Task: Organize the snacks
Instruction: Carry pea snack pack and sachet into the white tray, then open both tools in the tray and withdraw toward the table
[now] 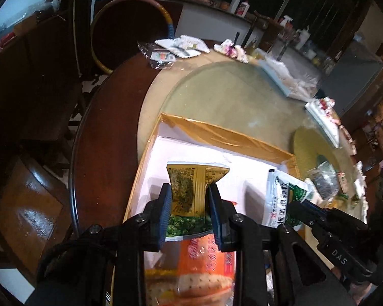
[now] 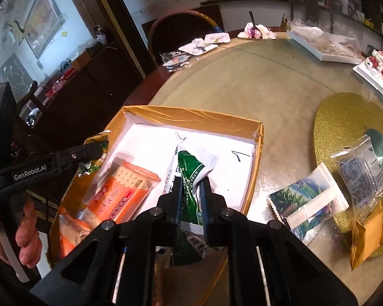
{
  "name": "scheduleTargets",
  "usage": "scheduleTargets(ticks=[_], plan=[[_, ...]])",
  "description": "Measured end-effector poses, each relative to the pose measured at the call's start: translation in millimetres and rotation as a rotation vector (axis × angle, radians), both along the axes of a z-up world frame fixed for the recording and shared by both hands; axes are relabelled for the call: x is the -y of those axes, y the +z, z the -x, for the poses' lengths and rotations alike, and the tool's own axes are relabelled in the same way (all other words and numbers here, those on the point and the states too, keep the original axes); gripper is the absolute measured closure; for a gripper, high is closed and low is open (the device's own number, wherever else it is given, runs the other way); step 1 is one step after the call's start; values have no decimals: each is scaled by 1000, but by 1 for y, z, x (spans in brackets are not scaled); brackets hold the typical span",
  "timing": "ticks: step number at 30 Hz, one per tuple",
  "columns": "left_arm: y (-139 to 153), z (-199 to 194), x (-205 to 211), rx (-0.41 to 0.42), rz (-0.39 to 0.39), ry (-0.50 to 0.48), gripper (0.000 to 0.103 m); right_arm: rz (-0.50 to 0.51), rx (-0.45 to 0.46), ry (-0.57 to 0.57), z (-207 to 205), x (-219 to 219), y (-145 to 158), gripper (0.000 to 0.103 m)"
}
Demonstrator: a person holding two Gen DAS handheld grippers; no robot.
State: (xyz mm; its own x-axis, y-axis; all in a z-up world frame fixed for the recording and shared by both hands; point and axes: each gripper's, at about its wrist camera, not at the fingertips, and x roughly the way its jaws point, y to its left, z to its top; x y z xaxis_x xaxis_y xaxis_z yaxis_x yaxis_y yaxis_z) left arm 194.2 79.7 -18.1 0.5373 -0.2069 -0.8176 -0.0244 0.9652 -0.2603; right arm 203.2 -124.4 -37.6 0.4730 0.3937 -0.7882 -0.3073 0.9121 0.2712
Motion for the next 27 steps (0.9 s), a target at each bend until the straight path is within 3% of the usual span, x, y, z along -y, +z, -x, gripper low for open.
scheduleTargets(ticks=[7,10,12,14,19,23,27], plan=[[-18,-15,3,-63,-67,2,75,48,-27,-12,-10,-4,-13,88],[-25,-21,5,-88,-78,-23,73,40,-82,-37,-13,-1,-19,85],[-24,-21,5,-90,-76,-18,70,51,-85,-43,-13,-2,-20,80],[-21,-19,5,-93,-73,-19,59,42,-72,-43,-9,2,-15,71],[10,11,19,22,-157,19,40,-41,14,-87,22,30,15,42],[41,68,51,166,-129,-29,31,-112,98,-134,72,71,33,29],[47,117,93,221,-62,-103,30,-135,128,-199,119,115,31,21]])
